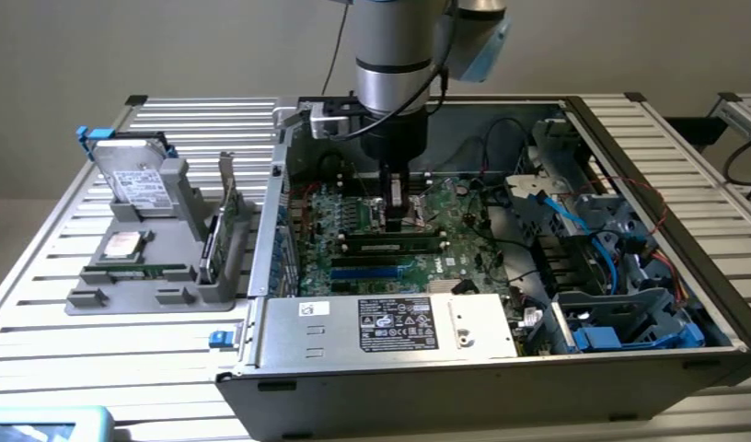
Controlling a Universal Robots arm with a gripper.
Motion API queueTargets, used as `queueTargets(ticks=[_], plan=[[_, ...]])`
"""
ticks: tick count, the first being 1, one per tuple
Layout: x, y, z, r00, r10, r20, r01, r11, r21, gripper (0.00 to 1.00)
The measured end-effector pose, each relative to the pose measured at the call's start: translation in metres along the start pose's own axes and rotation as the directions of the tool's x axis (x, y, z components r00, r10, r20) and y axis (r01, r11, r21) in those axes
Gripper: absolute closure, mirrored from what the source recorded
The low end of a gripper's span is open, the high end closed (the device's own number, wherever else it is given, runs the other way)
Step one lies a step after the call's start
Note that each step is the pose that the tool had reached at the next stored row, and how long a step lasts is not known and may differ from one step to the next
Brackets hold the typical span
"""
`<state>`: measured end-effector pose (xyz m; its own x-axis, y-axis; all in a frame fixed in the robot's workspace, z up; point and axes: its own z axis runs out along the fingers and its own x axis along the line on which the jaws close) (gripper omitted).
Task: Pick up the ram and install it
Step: 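Press down the ram until it locks into place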
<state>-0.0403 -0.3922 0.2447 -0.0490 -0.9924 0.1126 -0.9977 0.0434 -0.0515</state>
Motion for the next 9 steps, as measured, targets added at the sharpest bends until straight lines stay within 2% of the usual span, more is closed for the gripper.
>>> queueTargets(ticks=[5, 8, 9], plan=[[0.000, -0.0101, -0.0007, 1.0000, -0.002, -0.0006, 0.002, 0.9998, -0.0203, 0.89], [0.000, -0.0158, -0.0006, 1.0000, -0.004, -0.0013, 0.004, 0.9995, -0.0304, 0.89], [0.000, -0.0158, -0.0006, 1.0000, -0.004, -0.0015, 0.004, 0.9995, -0.0316, 0.89]])
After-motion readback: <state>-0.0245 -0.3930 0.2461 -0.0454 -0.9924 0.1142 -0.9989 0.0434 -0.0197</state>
